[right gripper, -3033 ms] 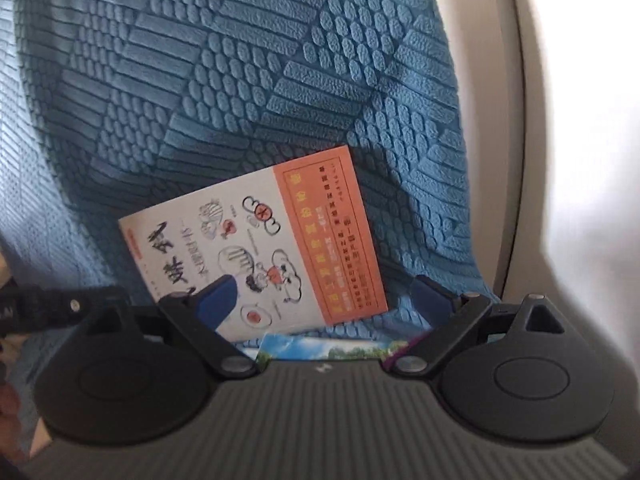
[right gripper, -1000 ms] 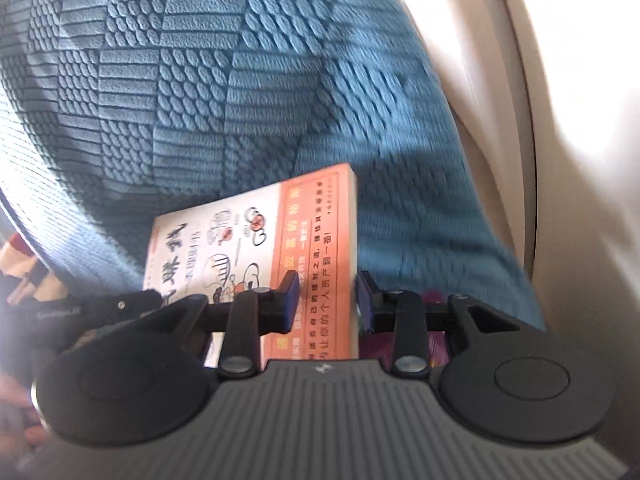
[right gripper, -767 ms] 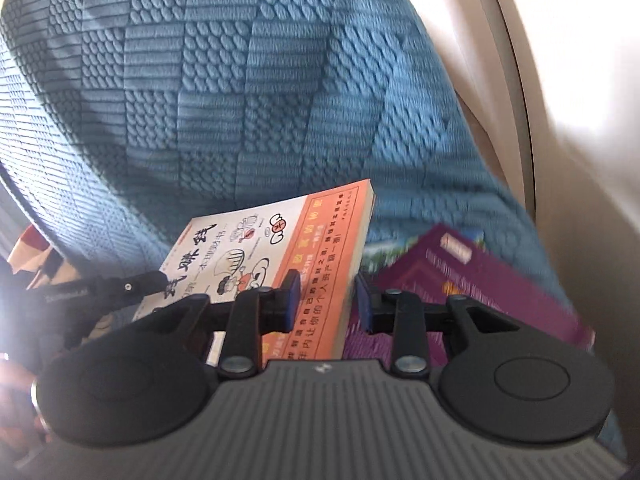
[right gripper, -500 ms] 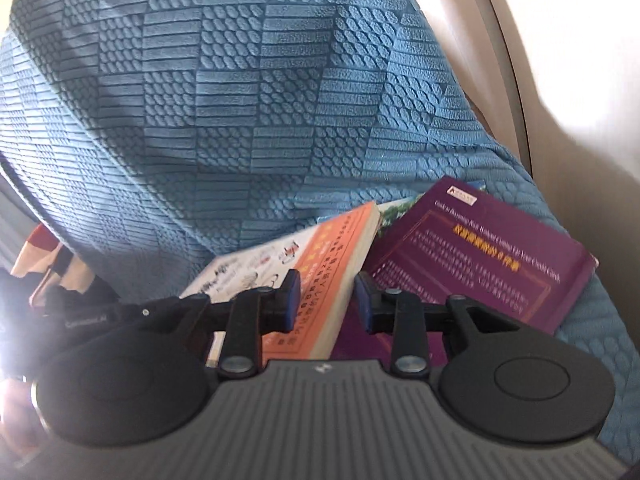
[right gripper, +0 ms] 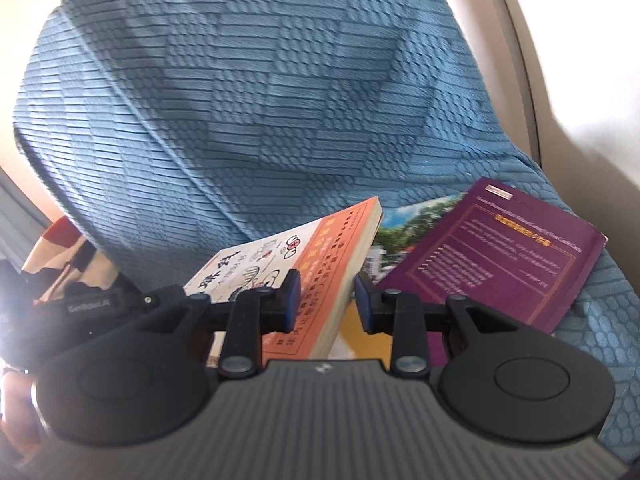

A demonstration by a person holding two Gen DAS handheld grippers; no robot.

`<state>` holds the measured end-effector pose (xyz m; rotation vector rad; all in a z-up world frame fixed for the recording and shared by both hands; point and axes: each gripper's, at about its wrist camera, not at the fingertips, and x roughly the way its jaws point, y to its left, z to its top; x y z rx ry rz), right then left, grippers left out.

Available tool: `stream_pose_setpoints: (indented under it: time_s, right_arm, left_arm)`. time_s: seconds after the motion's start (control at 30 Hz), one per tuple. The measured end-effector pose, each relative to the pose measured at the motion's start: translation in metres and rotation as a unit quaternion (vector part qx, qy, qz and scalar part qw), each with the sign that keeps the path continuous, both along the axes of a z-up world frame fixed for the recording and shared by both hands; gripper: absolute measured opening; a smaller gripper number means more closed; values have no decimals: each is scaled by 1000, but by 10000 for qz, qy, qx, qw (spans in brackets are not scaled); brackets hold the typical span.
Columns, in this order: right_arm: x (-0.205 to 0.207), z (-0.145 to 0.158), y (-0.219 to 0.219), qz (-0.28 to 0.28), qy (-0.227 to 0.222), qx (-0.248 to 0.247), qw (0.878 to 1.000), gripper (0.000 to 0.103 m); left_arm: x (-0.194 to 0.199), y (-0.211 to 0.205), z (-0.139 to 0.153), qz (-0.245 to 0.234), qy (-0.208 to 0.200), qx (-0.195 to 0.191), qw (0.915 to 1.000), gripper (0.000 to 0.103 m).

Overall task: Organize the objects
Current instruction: 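Close both grippers on the edge of the orange-and-white book, then lift the orange-and-white book with both grippers and carry it over the tan book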

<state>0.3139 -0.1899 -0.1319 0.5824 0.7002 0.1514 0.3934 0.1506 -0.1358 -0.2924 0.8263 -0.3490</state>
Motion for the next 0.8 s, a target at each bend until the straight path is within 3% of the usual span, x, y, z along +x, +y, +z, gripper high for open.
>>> stream_pose_setpoints:
  time_s: [0.23, 0.47, 0.63, 0.8]
  right_arm:
    - [-18, 29, 33, 4, -194, 25, 9998, 32]
    - [-46, 37, 73, 95, -178, 39, 9998, 32]
    - [-63, 26, 99, 215, -6, -18, 9998, 32]
    - [-71, 2, 119, 309, 308, -116, 9990, 32]
  left_arm:
    - [-9, 36, 29, 32, -246, -102, 9996, 32]
    - [-19, 71, 40, 15, -434, -83, 9990, 31]
    - [-24, 92, 23, 53, -350, -163, 9992, 31]
    - [-24, 106, -15, 74, -70, -217, 9997, 31]
